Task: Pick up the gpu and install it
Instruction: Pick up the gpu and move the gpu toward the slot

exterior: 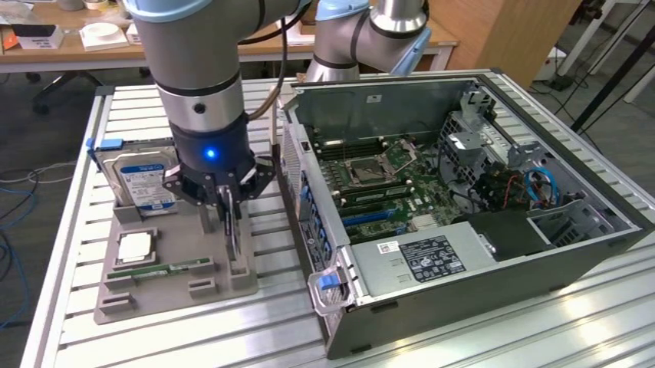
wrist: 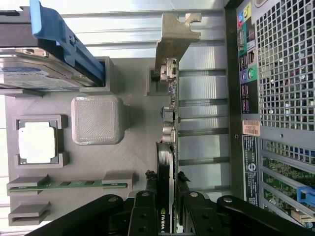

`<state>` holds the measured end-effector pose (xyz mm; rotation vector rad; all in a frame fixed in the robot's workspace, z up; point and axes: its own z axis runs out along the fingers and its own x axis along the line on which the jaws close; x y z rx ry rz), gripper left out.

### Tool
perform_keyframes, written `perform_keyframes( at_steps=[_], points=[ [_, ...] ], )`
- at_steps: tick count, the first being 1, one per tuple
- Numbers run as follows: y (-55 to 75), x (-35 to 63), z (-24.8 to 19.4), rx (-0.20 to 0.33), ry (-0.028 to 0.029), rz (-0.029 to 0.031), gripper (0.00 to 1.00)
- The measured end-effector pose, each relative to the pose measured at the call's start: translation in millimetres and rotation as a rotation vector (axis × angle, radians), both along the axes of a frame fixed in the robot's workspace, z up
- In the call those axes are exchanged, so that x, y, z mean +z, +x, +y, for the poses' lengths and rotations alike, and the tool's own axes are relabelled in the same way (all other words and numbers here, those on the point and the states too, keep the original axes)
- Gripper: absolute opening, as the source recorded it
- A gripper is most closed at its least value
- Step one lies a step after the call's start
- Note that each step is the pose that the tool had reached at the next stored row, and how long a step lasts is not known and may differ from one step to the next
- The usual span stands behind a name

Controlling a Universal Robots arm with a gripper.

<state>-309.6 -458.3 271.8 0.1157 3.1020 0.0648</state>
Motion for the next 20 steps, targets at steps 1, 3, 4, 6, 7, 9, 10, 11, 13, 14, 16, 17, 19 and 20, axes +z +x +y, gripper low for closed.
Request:
perform_keyframes(
  at_steps=[1,3,4,6,7,9,10,11,13,14,16,17,19,20],
  points=[
    [0.0,0.5,0.0,0.000,0.0000,0.0000,0.26],
    [0.0,1.7,0.0,0.000,0.0000,0.0001,0.26],
    [0.0,2.2,0.0,0.000,0.0000,0.0001,0.26],
    [0.0,3.4,0.0,0.000,0.0000,0.0001,0.26],
    [0.0,4.0,0.0,0.000,0.0000,0.0001,0.26],
    [0.0,5.1,0.0,0.000,0.0000,0.0001,0.26],
    [0.0,5.6,0.0,0.000,0.0000,0.0001,0.26],
    [0.0,6.1,0.0,0.000,-0.0001,0.0002,0.26],
    [0.0,7.0,0.0,0.000,0.0000,0.0001,0.26],
    [0.0,7.5,0.0,0.000,0.0000,0.0001,0.26],
    [0.0,8.2,0.0,0.000,0.0001,0.0000,0.26],
    [0.0,8.6,0.0,0.000,0.0000,0.0001,0.26],
    [0.0,9.3,0.0,0.000,0.0000,0.0001,0.26],
    [0.0,9.6,0.0,0.000,0.0000,0.0001,0.26]
  ],
)
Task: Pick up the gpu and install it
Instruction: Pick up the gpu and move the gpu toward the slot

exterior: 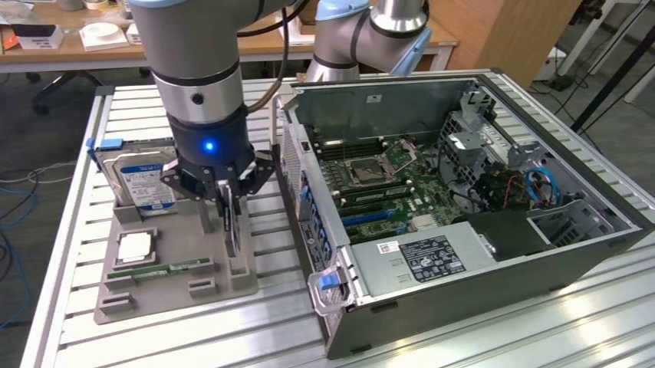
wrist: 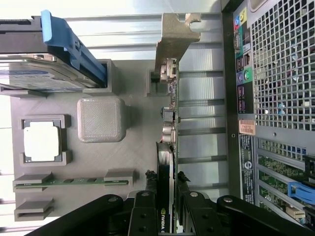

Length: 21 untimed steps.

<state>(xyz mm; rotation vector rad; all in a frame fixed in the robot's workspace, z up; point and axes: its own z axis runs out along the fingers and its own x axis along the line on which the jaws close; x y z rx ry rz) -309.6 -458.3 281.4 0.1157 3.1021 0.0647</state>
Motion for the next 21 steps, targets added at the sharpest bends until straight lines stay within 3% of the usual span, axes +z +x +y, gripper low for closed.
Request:
perform_keyframes(
  at_steps=[21],
  points=[
    [0.0,13.2,0.0,0.001,0.0000,0.0000,0.26]
  ],
)
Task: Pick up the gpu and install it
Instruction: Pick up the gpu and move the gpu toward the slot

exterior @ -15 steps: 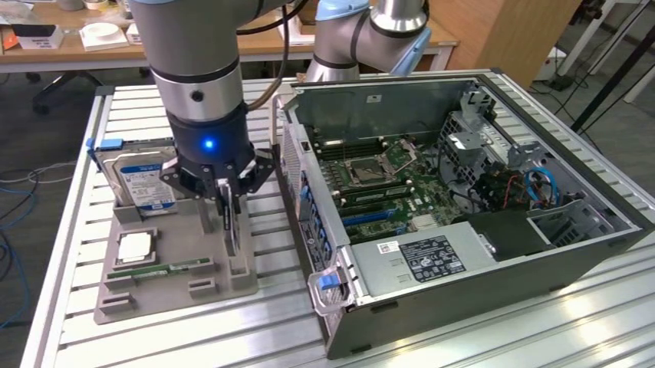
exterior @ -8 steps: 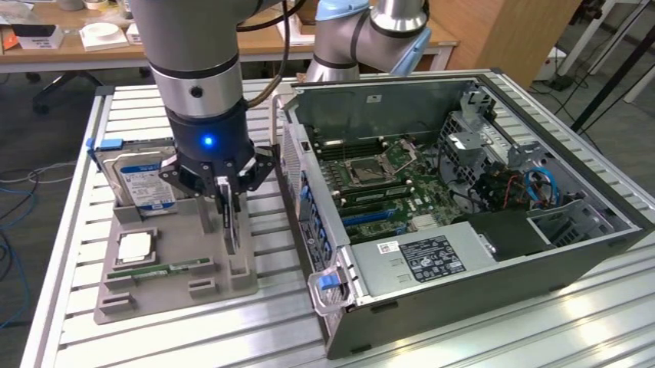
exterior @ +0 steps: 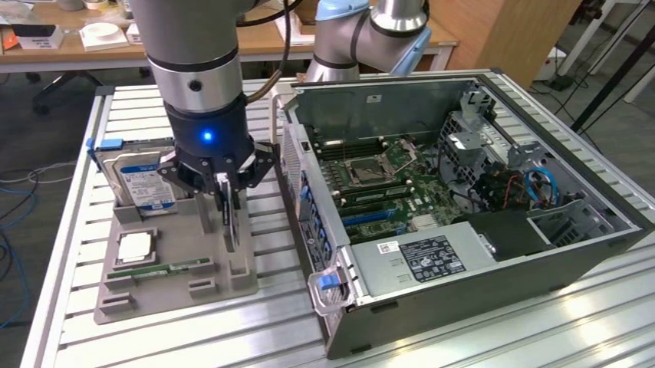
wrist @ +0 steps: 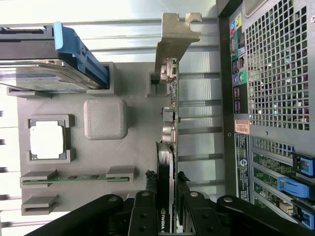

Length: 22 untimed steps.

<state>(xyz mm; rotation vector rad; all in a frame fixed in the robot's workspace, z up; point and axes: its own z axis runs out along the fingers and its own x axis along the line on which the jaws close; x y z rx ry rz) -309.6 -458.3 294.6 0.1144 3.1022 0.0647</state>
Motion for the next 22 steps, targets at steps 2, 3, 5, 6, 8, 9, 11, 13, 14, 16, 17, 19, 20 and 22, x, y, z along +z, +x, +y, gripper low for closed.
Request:
perform_keyframes(
  at_steps=[2,3,5,6,8,9,11,13,14,16,17,19,20,22],
  points=[
    [0.0,1.4,0.0,0.001,0.0000,0.0000,0.26],
    [0.0,1.8,0.0,0.001,0.0001,-0.0001,0.26],
    [0.0,1.8,0.0,0.001,0.0003,-0.0003,0.26],
    [0.0,2.0,0.0,0.001,0.0000,0.0000,0.26],
    [0.0,2.0,0.0,0.001,0.0000,0.0000,0.26],
    [0.0,2.0,0.0,0.001,0.0001,-0.0002,0.26],
    [0.0,2.7,0.0,0.001,-0.0001,0.0001,0.26],
    [0.0,3.4,0.0,0.001,0.0000,0.0000,0.26],
    [0.0,3.8,0.0,0.001,0.0000,0.0000,0.26],
    [0.0,4.8,0.0,0.001,0.0000,0.0000,0.26],
    [0.0,5.3,0.0,0.001,0.0000,0.0001,0.26],
    [0.0,6.2,0.0,0.001,0.0001,-0.0001,0.26],
    [0.0,6.7,0.0,0.001,0.0000,-0.0001,0.26],
    [0.0,7.5,0.0,0.001,0.0001,-0.0001,0.26]
  ],
)
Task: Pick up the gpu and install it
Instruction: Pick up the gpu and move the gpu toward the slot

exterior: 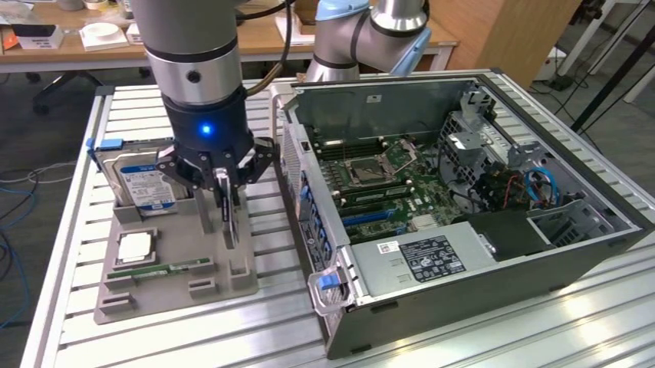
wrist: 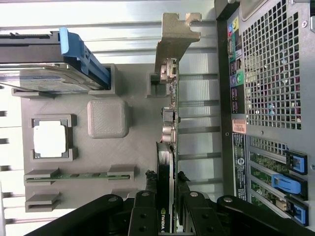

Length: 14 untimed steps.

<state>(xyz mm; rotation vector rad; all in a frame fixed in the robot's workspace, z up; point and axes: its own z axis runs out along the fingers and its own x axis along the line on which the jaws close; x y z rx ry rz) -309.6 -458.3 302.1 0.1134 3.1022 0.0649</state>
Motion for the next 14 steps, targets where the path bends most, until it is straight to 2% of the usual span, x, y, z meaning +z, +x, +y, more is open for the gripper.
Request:
perform_keyframes(
  at_steps=[14],
  points=[
    [0.0,5.2,0.0,0.000,-0.0001,0.0001,0.26]
  ],
)
